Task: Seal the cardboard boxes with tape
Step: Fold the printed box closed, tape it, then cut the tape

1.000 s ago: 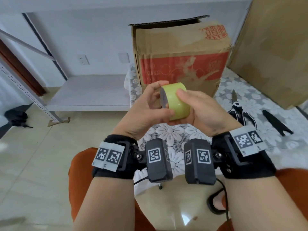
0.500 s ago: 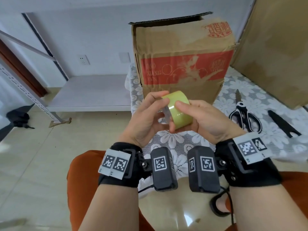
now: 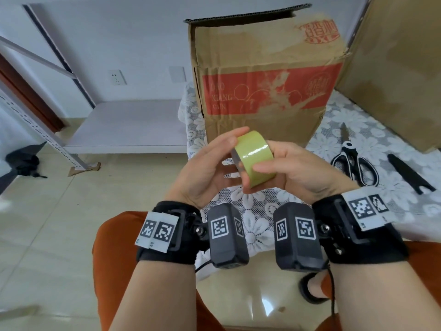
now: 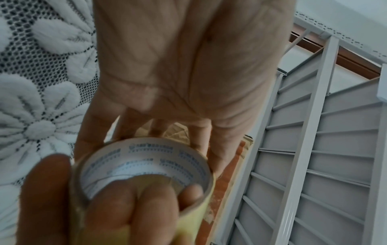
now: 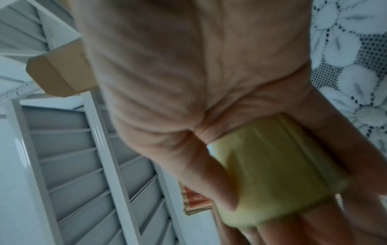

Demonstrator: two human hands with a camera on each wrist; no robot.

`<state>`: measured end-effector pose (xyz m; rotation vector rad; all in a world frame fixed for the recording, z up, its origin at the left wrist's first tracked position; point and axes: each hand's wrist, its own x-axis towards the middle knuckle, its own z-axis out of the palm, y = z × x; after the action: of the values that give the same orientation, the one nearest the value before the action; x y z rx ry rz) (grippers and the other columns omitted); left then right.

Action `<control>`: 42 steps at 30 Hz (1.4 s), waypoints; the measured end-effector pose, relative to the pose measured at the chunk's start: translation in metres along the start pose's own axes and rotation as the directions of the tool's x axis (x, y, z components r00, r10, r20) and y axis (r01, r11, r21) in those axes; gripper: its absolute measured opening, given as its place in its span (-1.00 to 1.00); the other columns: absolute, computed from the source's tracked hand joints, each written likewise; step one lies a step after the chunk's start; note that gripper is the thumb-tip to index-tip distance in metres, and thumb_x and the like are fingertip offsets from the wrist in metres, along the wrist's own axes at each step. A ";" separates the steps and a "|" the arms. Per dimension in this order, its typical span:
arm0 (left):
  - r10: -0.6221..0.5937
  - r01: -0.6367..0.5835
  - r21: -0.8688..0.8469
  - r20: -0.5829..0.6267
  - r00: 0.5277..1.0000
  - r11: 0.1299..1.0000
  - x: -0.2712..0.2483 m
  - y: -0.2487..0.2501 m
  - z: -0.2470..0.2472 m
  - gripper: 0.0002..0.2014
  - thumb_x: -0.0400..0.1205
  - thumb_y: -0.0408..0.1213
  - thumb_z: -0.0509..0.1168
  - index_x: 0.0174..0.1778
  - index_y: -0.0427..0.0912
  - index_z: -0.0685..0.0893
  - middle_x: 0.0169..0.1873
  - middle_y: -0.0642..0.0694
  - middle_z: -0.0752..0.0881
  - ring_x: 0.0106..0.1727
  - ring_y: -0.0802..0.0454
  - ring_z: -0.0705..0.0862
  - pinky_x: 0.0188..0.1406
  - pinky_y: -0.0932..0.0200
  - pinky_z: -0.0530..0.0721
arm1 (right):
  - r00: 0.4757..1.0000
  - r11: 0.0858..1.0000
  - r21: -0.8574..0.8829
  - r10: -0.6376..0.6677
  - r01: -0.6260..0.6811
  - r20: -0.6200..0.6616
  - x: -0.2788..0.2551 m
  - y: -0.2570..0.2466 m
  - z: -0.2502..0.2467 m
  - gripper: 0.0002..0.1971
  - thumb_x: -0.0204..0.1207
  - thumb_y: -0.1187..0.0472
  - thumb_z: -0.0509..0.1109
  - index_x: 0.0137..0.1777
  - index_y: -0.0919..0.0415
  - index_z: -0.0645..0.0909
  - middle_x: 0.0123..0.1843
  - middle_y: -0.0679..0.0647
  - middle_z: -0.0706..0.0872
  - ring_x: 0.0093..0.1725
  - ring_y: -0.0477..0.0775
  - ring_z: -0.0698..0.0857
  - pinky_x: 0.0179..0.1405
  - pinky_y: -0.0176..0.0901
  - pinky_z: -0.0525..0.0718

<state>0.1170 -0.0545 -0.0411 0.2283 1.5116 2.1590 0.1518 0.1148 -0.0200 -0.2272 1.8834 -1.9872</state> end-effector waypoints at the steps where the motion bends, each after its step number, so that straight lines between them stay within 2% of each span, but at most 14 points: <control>1: 0.004 -0.004 -0.002 0.002 1.000 1.000 0.000 0.000 0.000 -0.59 0.57 -0.10 0.25 0.34 -0.05 0.65 -0.19 -0.13 0.72 -0.31 0.04 0.71 -0.29 0.07 0.72 | 0.999 1.000 -0.006 0.020 -0.020 -0.050 0.003 0.000 0.003 -0.84 0.58 0.40 0.28 0.09 0.44 0.62 -0.21 0.30 0.71 -0.18 0.18 0.71 0.02 0.19 0.72; 3: 0.010 -0.010 -0.013 0.011 1.000 1.000 0.000 -0.001 0.000 -0.60 0.58 -0.12 0.26 0.35 -0.05 0.66 -0.10 -0.29 0.67 -0.30 0.00 0.72 -0.27 0.07 0.73 | 0.991 0.998 -0.015 0.058 -0.061 -0.123 0.007 -0.001 0.007 -0.85 0.57 0.33 0.29 -0.02 0.43 0.64 -0.31 0.25 0.69 -0.26 0.17 0.67 -0.11 0.10 0.75; 5: 0.010 -0.010 -0.032 0.021 1.000 0.999 -0.001 -0.003 -0.001 -0.59 0.57 -0.13 0.27 0.35 -0.04 0.66 -0.07 -0.23 0.72 -0.25 -0.01 0.73 -0.26 0.05 0.74 | 0.991 0.997 -0.032 0.064 -0.068 -0.114 0.007 -0.002 0.008 -0.89 0.54 0.31 0.33 -0.07 0.37 0.64 -0.34 0.20 0.70 -0.26 0.15 0.68 -0.14 0.05 0.75; 9: 0.000 0.002 -0.046 0.041 0.999 0.999 -0.001 -0.004 -0.006 -0.65 0.60 -0.08 0.30 0.30 0.00 0.68 -0.02 -0.11 0.75 -0.16 0.00 0.75 -0.24 0.02 0.74 | 1.000 0.999 -0.054 0.004 -0.004 0.013 0.003 0.003 0.005 -0.85 0.50 0.43 0.39 0.06 0.32 0.61 -0.20 0.22 0.74 -0.13 0.15 0.73 0.10 0.13 0.73; 13: -0.024 0.026 -0.047 0.043 0.999 0.999 0.000 -0.004 -0.004 -0.70 0.64 -0.08 0.24 0.26 -0.03 0.64 -0.16 -0.10 0.72 -0.34 0.05 0.71 -0.38 0.08 0.71 | 0.998 1.000 -0.014 0.004 -0.003 0.065 -0.001 0.004 0.004 -0.77 0.43 0.43 0.37 0.07 0.26 0.60 -0.16 0.22 0.75 -0.08 0.18 0.74 0.11 0.16 0.71; 16: -0.059 0.060 -0.021 0.041 0.997 0.998 0.001 -0.007 -0.002 -0.64 0.56 -0.07 0.23 0.27 -0.01 0.64 -0.16 -0.06 0.76 -0.28 0.01 0.74 -0.26 0.00 0.75 | 0.995 0.996 0.022 0.086 -0.085 -0.047 0.002 0.001 0.005 -0.74 0.29 0.49 0.29 -0.02 0.39 0.64 -0.25 0.28 0.71 -0.16 0.27 0.74 -0.03 0.12 0.74; 18: -0.071 0.071 -0.002 0.029 0.997 0.997 0.002 -0.009 -0.002 -0.64 0.58 -0.06 0.24 0.27 0.00 0.65 -0.15 -0.05 0.77 -0.23 -0.02 0.75 -0.22 -0.02 0.76 | 0.982 0.991 0.044 0.133 -0.128 -0.133 0.007 0.001 0.008 -0.67 0.28 0.54 0.20 0.05 0.50 0.61 -0.28 0.33 0.67 -0.16 0.37 0.73 -0.10 0.14 0.75; 22: -0.096 0.096 0.008 -0.007 0.995 0.995 0.003 -0.009 -0.003 -0.73 0.71 -0.12 0.15 0.27 0.01 0.65 -0.23 -0.03 0.77 -0.31 0.02 0.73 -0.27 0.03 0.76 | 0.974 0.984 0.100 0.162 -0.147 -0.157 0.008 0.004 0.012 -0.63 0.34 0.53 0.18 0.15 0.55 0.56 -0.24 0.35 0.67 -0.16 0.37 0.70 -0.16 0.11 0.78; 26: -0.115 0.115 0.008 -0.027 0.993 0.993 0.003 -0.009 -0.003 -0.74 0.72 -0.10 0.17 0.23 0.03 0.70 -0.22 -0.04 0.75 -0.33 0.04 0.71 -0.34 0.10 0.71 | 0.970 0.969 0.192 0.185 -0.154 -0.157 0.007 0.004 0.014 -0.66 0.49 0.40 0.13 0.22 0.50 0.51 -0.25 0.30 0.68 -0.12 0.34 0.64 -0.24 0.07 0.77; 29: -0.105 0.105 0.011 -0.026 0.994 0.994 0.003 -0.008 -0.002 -0.70 0.61 -0.05 0.23 0.22 0.04 0.70 -0.22 -0.03 0.76 -0.30 0.04 0.71 -0.22 0.02 0.71 | 0.977 0.975 0.177 0.161 -0.135 -0.141 0.007 0.002 0.014 -0.68 0.48 0.48 0.08 0.15 0.42 0.55 -0.27 0.27 0.67 -0.23 0.25 0.65 -0.15 0.14 0.76; 31: -0.100 0.100 0.013 -0.021 0.995 0.995 0.003 -0.005 -0.002 -0.72 0.64 -0.06 0.20 0.21 0.04 0.69 -0.27 0.01 0.77 -0.28 0.04 0.71 -0.14 -0.03 0.68 | 0.984 0.982 0.148 0.135 -0.117 -0.120 0.006 0.002 0.014 -0.63 0.42 0.57 0.06 0.06 0.35 0.62 -0.26 0.28 0.67 -0.25 0.22 0.68 -0.07 0.17 0.75; 34: -0.092 0.092 0.006 -0.012 0.996 0.996 0.003 -0.001 -0.002 -0.73 0.66 -0.07 0.19 0.21 0.03 0.67 -0.37 0.05 0.74 -0.33 0.06 0.69 -0.21 0.02 0.67 | 0.993 0.992 0.101 0.084 -0.076 -0.087 0.004 0.002 0.013 -0.61 0.42 0.61 0.07 0.03 0.32 0.65 -0.23 0.29 0.71 -0.19 0.21 0.72 0.02 0.19 0.72; 38: -0.083 0.084 -0.123 0.013 0.996 0.989 0.005 -0.002 -0.006 -0.64 0.55 -0.04 0.28 0.26 0.02 0.66 -0.40 -0.10 0.66 -0.42 -0.01 0.61 -0.27 0.03 0.64 | 0.997 0.995 0.090 0.039 -0.033 -0.070 0.001 0.000 0.011 -0.68 0.57 0.49 0.06 0.15 0.44 0.61 -0.13 0.37 0.76 -0.08 0.28 0.74 0.13 0.29 0.66; 42: -0.098 0.099 -0.204 0.016 0.995 0.974 0.007 -0.004 -0.008 -0.63 0.55 -0.06 0.28 0.28 0.02 0.64 -0.44 -0.11 0.60 -0.45 -0.03 0.50 -0.38 0.07 0.63 | 0.999 0.997 0.077 0.032 -0.029 -0.043 0.002 -0.004 0.009 -0.62 0.55 0.49 -0.04 0.16 0.51 0.58 -0.05 0.45 0.74 -0.03 0.33 0.73 0.14 0.30 0.66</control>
<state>0.1088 -0.0566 -0.0492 0.0864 1.2580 2.2119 0.1532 0.1056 -0.0159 -0.1334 1.8218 -2.0548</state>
